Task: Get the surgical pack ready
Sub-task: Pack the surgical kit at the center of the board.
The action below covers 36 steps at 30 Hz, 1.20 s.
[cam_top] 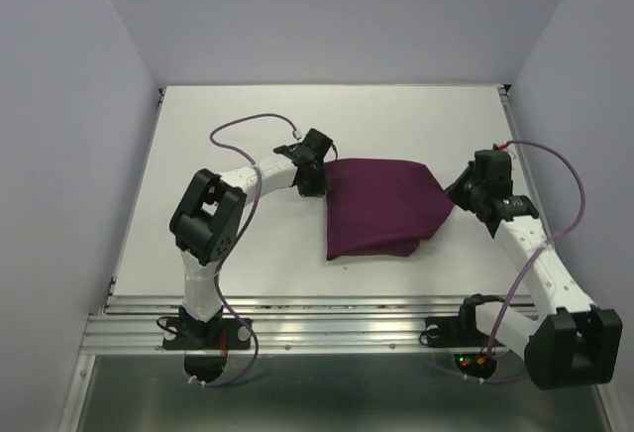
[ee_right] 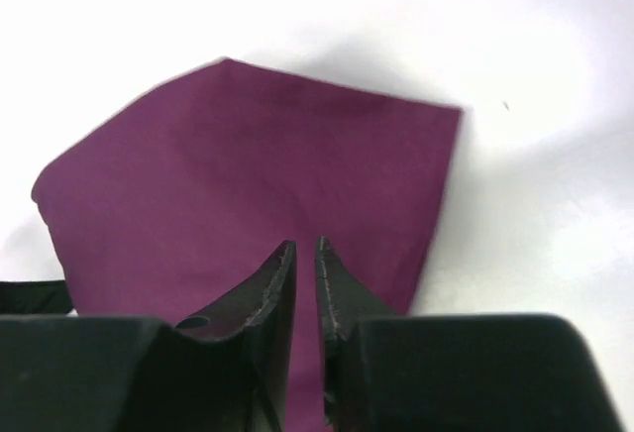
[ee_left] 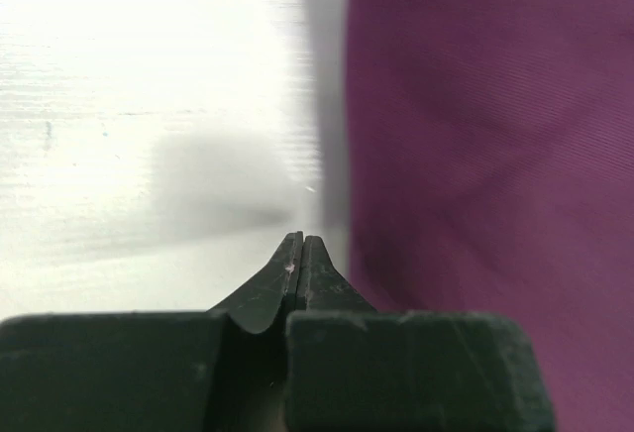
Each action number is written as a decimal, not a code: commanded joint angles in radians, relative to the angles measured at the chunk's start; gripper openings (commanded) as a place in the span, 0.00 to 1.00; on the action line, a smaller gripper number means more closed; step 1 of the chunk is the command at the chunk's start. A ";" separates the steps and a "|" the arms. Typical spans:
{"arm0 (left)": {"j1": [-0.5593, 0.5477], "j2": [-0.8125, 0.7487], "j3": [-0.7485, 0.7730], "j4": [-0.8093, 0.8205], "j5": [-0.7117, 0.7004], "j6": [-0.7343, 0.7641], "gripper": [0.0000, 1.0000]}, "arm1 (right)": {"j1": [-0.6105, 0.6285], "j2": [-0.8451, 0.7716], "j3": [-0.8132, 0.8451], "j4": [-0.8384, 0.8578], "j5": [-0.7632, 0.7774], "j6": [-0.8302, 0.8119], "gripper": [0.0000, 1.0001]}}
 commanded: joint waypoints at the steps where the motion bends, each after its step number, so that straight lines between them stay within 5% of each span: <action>1: 0.006 0.047 0.057 -0.052 -0.067 0.022 0.00 | 0.018 0.148 0.121 0.056 -0.095 -0.088 0.15; 20: 0.012 0.188 0.236 0.007 0.097 0.068 0.00 | 0.113 0.736 0.328 0.214 -0.189 -0.130 0.16; 36: -0.045 0.163 0.316 0.003 0.175 0.047 0.00 | 0.254 0.834 0.380 0.172 -0.137 -0.124 0.17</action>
